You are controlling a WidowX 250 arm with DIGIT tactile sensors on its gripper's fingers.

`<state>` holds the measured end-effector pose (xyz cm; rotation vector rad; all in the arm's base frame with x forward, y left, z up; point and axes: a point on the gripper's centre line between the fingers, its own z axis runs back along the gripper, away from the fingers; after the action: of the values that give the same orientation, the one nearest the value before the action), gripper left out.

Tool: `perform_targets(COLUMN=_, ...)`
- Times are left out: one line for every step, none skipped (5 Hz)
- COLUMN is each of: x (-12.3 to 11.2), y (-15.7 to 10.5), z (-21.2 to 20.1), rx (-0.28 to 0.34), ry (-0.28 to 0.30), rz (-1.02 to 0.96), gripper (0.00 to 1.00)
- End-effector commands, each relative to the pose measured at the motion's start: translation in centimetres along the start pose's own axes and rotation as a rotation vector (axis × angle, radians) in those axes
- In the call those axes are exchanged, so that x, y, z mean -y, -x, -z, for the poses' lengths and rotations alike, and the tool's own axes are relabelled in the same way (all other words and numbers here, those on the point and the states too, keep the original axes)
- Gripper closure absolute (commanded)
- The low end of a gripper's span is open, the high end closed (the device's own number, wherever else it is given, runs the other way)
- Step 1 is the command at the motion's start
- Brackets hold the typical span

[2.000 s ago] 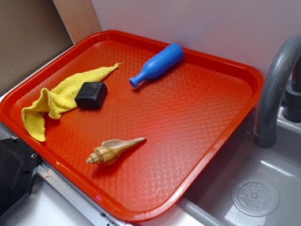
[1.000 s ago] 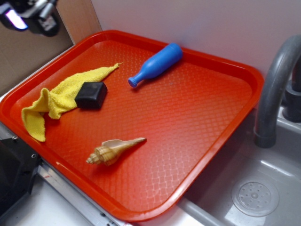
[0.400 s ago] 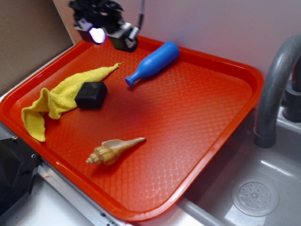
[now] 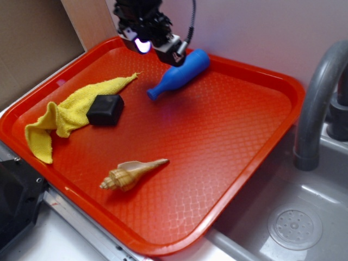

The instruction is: Grab the blue bottle.

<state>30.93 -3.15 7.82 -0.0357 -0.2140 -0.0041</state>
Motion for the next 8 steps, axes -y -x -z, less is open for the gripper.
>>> perform_targets(x=1.4, y=-2.3, z=2.7, rx=0.013, ry=0.074, rz=0.073, gripper=0.00)
perform_targets(x=2.0, y=-1.9, z=4.5, rx=-0.033, ry=0.046, rz=0.107, gripper=0.00)
perform_targets(x=1.3, y=-1.7, z=6.0, rx=-0.070, ry=0.006, rz=0.104, gripper=0.00)
perform_targets(x=1.4, y=-1.4, z=6.1, rx=-0.062, ry=0.002, rz=0.139, gripper=1.00)
perform_targets(x=1.6, y=-1.1, z=5.5, rx=-0.047, ry=-0.011, rz=0.160, gripper=1.00)
perform_targets(x=1.5, y=-0.9, z=3.8, rx=-0.036, ry=-0.054, rz=0.223, gripper=1.00)
perform_targets(x=1.0, y=-0.3, z=-1.4, rx=-0.056, ry=-0.123, rz=0.231, gripper=1.00)
perform_targets(x=0.7, y=1.8, z=-7.0, rx=-0.093, ry=-0.193, rz=0.079, gripper=1.00)
